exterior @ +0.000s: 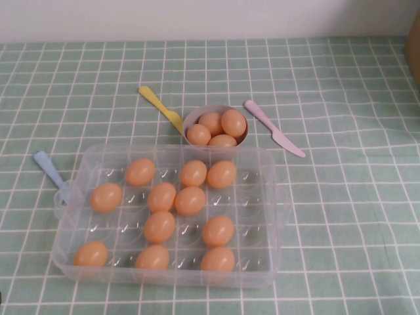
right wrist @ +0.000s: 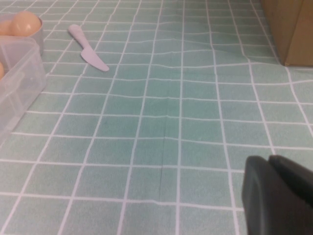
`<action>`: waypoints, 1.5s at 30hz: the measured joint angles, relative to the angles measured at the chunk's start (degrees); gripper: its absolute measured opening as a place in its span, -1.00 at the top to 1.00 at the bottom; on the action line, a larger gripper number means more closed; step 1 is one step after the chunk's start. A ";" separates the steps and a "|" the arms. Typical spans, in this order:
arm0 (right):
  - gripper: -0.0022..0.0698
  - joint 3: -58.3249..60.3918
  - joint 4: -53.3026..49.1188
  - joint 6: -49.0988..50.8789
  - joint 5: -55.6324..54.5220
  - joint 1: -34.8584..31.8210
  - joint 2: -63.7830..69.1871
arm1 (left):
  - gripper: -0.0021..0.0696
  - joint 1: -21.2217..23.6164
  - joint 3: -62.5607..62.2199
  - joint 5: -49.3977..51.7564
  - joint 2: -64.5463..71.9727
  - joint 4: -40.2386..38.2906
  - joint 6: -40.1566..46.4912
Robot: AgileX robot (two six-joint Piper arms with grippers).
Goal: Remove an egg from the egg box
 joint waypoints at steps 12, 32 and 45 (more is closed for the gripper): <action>0.99 0.00 0.00 0.00 0.00 0.00 0.00 | 0.95 0.00 0.00 -0.13 0.00 -0.95 0.00; 0.99 0.00 0.00 0.00 0.00 0.00 0.00 | 0.95 0.00 0.00 -13.61 0.00 -40.38 -0.12; 0.99 0.00 0.00 0.00 0.00 0.00 0.00 | 0.95 0.00 -22.92 4.04 16.28 -32.33 -0.01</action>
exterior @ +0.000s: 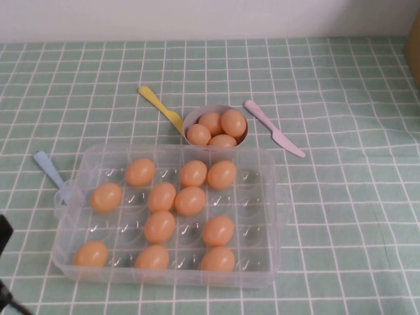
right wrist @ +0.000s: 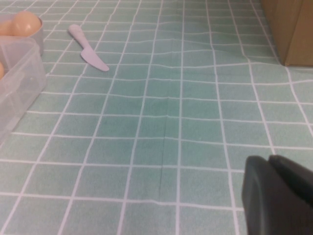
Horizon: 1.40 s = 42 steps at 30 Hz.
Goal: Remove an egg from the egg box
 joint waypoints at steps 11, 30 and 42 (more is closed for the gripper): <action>0.99 0.00 0.00 0.00 0.00 0.00 0.00 | 0.95 0.00 -23.44 28.97 31.53 9.10 6.57; 0.99 0.00 0.00 0.00 0.00 0.00 0.00 | 0.95 -15.74 -39.64 41.28 62.46 26.29 -1.36; 0.99 0.00 0.00 0.00 0.00 0.00 0.00 | 0.95 -17.84 -39.98 39.57 65.04 32.82 -5.75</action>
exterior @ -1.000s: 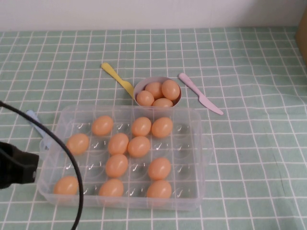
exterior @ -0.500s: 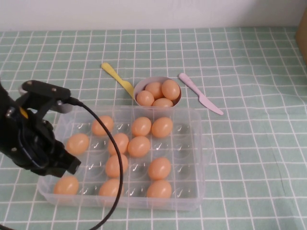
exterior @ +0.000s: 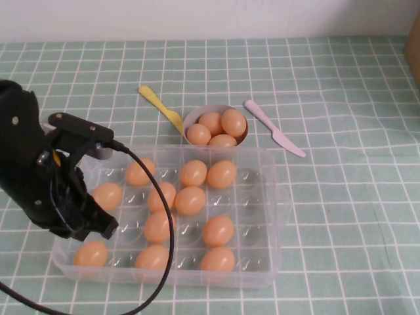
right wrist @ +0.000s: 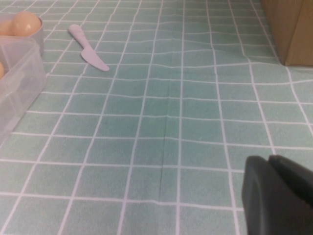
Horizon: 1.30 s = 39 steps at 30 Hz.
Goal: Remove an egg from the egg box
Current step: Pick up the egg from the plastic box
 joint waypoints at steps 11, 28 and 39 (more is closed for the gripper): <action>0.99 0.00 0.00 0.00 0.00 0.00 0.00 | 0.01 0.00 -0.47 -2.59 8.52 0.00 0.92; 0.99 0.00 0.00 0.00 0.00 0.00 0.00 | -0.11 -0.11 -0.56 -4.70 13.53 3.06 3.55; 0.99 0.00 0.00 0.00 0.00 0.00 0.00 | -0.11 -0.10 -0.56 -4.98 15.88 4.57 5.70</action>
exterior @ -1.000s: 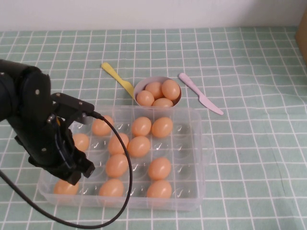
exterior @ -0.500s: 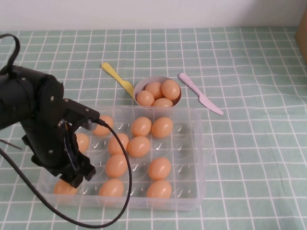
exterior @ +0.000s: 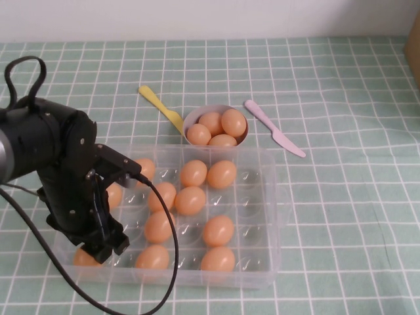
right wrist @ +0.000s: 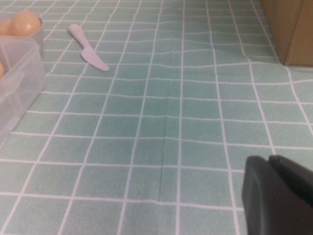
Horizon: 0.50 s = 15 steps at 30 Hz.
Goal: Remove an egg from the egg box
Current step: Pick up the egg from the plastic box
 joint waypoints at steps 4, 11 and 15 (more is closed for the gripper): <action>0.99 0.00 0.00 0.00 0.00 0.00 0.00 | -0.11 0.00 0.00 -0.20 1.01 0.24 0.03; 0.99 0.00 0.00 0.00 0.00 0.00 0.00 | -0.11 0.00 -0.04 -0.44 1.91 0.36 0.03; 0.99 0.00 0.00 0.00 0.00 0.00 0.00 | -0.11 0.00 -0.04 -0.82 1.91 0.36 0.03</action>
